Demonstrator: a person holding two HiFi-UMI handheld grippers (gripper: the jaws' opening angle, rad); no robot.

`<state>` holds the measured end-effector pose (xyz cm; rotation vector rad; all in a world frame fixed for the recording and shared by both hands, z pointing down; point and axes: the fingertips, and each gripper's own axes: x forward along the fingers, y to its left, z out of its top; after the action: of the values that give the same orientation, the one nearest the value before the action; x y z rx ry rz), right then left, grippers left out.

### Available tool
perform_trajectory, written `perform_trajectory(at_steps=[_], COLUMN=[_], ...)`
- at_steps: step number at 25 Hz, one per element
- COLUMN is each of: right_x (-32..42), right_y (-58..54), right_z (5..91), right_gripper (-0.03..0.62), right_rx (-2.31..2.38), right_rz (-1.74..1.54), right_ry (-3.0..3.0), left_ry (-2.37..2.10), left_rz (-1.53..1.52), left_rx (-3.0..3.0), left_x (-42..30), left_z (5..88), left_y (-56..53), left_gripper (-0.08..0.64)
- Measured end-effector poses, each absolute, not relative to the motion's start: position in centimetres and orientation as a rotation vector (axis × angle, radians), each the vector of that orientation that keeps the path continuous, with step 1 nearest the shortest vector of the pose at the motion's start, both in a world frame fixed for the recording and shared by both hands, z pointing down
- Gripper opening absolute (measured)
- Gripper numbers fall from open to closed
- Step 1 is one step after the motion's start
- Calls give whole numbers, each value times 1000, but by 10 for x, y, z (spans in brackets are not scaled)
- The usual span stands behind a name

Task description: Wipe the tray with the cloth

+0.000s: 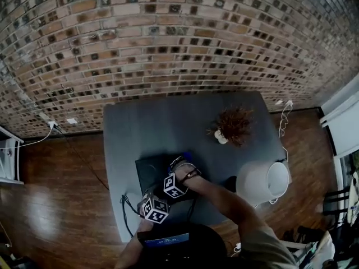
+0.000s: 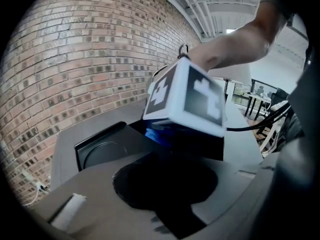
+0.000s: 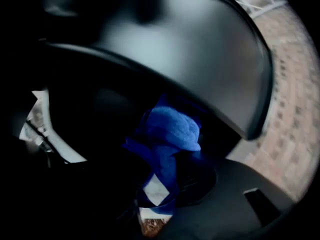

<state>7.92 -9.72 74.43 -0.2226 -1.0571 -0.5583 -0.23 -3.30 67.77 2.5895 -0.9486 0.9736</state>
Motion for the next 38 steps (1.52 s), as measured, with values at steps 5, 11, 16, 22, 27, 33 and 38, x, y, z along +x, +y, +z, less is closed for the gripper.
perform_trajectory(at_steps=[5,11,16,22,27,33,38], right_x=[67,62,151,225,226,182,120], right_y=[38,-4,13,99,105,81,25], right_z=[733,664,619,705,727,657,636], right_gripper=[152,147,149,156,349,388,385], right_rx=[-552,266,891,840,935,1055,1171], right_rz=[-130,76,106,145,248,293,574], right_ry=[-1314,-1636,-1494,-1265,-1381,-1628,-1994], left_ry=[-937,-951,-951,-956,-986,-1155,-1324], left_rz=[974,960,972,975,807,448,140], left_rx=[2590,2588,2600,2593,2605,2517,2201], left_x=[-7,-5,-3,-5,-2,-51,-126], left_z=[678,678,677,678,666,629,635], left_y=[-34,-34,-40,-37,-38,-42,-61], left_gripper=[81,81,81,81,83,84,90])
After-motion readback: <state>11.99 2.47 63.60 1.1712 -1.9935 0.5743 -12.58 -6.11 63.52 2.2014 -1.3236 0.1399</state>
